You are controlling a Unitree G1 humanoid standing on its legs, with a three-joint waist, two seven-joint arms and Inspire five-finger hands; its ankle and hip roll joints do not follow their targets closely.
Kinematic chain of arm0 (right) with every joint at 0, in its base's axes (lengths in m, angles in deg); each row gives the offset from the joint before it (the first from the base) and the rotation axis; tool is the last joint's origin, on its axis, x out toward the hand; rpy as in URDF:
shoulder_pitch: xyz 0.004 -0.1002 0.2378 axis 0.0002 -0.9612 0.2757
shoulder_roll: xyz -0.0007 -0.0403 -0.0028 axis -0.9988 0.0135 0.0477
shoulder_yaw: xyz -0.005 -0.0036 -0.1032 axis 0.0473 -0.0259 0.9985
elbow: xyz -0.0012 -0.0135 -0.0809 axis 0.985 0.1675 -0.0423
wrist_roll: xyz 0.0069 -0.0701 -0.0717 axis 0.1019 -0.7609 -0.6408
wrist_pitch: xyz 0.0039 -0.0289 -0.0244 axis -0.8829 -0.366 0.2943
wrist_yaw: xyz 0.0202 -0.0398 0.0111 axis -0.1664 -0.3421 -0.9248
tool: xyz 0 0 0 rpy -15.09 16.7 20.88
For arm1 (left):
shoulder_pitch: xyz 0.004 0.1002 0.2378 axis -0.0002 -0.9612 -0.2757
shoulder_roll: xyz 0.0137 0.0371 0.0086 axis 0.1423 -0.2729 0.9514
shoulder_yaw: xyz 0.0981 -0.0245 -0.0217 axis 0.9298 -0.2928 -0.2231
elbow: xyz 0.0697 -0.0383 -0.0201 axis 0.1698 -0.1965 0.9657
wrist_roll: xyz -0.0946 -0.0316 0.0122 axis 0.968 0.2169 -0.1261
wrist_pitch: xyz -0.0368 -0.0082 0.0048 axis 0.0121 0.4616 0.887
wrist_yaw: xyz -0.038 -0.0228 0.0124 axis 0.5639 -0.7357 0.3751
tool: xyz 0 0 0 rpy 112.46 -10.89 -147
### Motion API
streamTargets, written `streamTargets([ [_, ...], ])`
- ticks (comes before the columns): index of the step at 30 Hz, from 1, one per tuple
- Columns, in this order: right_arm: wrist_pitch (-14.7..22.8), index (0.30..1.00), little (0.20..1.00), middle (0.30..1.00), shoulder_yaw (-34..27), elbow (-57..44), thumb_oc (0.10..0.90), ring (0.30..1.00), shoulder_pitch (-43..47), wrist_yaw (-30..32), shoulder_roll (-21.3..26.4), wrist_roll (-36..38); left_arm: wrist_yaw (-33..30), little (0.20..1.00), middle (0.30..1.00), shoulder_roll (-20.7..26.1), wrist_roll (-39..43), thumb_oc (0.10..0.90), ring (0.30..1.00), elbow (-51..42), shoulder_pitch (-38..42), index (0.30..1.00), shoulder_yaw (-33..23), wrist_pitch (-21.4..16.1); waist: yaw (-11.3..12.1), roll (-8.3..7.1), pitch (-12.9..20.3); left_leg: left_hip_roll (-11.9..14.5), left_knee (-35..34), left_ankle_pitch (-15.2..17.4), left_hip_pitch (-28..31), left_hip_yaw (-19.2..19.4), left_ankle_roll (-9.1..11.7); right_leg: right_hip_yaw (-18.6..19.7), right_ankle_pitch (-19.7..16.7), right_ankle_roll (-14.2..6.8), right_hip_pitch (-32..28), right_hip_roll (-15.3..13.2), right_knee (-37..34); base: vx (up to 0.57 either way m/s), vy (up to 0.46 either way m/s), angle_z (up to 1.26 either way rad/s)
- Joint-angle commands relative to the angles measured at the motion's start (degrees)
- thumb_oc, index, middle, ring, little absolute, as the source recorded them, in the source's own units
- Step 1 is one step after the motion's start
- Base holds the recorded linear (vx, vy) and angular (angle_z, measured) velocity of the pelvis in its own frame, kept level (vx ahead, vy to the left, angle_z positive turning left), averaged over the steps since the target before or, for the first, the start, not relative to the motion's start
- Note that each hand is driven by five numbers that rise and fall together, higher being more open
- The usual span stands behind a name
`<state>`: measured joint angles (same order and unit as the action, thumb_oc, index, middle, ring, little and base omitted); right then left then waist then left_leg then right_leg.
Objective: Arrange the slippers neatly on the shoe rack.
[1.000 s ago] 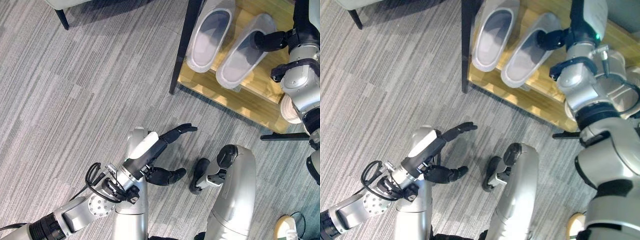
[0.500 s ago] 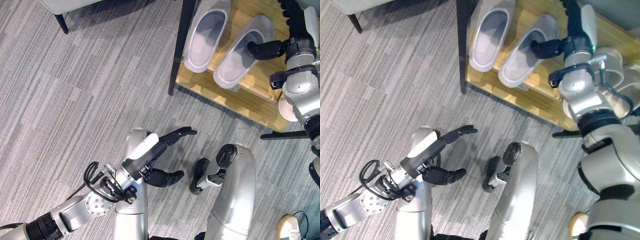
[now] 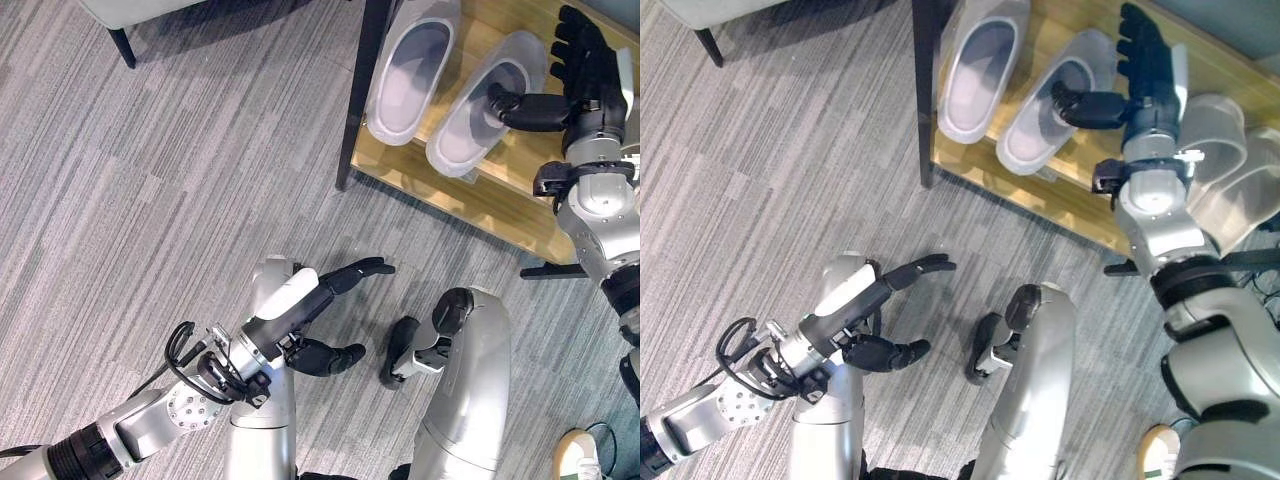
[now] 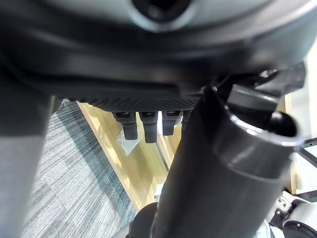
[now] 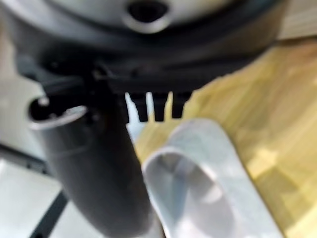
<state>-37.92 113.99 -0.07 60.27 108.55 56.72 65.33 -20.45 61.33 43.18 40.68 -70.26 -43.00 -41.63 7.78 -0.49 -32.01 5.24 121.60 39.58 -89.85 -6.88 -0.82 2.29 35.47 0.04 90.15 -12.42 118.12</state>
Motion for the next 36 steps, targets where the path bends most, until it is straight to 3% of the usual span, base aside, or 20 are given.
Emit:
streamTargets([
  [1,9.06,0.900,0.900,0.900,-6.80,-3.56,0.800,0.900,2.96,1.73,3.79,2.11,-0.40,0.900,0.900,2.16,0.97,0.800,0.900,-3.66,-5.20,0.900,-0.84,-1.83,2.24,0.13,2.22,-0.40,1.24,7.28,-0.10,-4.46,-0.34,2.62,3.68,2.08,-0.19,-1.36,-0.35,0.00,0.000,0.00],
  [8,9.82,0.900,0.900,0.900,-12.04,-8.03,0.800,0.900,-4.30,-0.56,1.78,5.81,-1.55,0.900,0.900,1.73,1.16,0.800,0.900,-4.64,-3.95,0.900,-4.63,-2.04,2.08,-0.08,2.22,-0.38,1.27,6.98,-0.10,-4.20,-0.16,2.58,3.63,1.96,-0.19,-1.40,0.02,0.00,0.000,0.00],
  [15,9.27,0.900,0.900,0.900,-12.86,-9.67,0.800,0.900,-6.73,-2.30,-0.28,7.50,-2.30,0.900,0.900,1.40,0.69,0.800,0.900,-4.56,-2.92,0.900,-5.94,-1.69,2.21,-0.19,2.22,-0.66,1.45,6.70,-0.10,-4.54,-0.02,2.46,3.41,1.95,-0.19,-1.38,0.29,0.00,0.000,0.00],
  [36,8.70,0.900,0.900,0.900,-10.29,-4.60,0.800,0.900,-2.43,-3.01,-5.86,10.55,-1.71,0.900,0.900,2.80,1.61,0.800,0.900,-3.18,-3.49,0.900,-4.85,-1.70,3.35,0.42,2.22,-0.81,1.47,6.61,-0.10,-4.65,0.19,2.49,2.97,2.00,-0.19,-1.46,0.44,0.00,0.000,0.00],
])
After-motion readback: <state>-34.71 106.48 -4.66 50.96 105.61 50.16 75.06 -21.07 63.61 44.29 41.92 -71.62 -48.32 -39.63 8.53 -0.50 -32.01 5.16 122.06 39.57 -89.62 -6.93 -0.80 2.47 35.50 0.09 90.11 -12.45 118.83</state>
